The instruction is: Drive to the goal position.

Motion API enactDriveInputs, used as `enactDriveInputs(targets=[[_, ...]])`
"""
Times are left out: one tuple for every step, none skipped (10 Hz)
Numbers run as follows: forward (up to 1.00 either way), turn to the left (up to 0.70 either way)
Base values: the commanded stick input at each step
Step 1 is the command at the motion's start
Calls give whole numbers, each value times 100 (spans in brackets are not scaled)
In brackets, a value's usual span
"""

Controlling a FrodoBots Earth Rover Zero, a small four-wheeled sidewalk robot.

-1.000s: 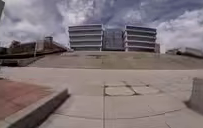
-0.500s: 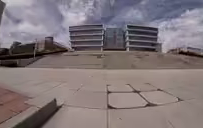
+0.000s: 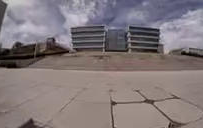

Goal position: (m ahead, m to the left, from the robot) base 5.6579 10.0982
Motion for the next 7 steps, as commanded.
enactDriveInputs(targets=[[100,0],[100,0],[100,4],[100,26],[100,40],[100,40],[100,40]])
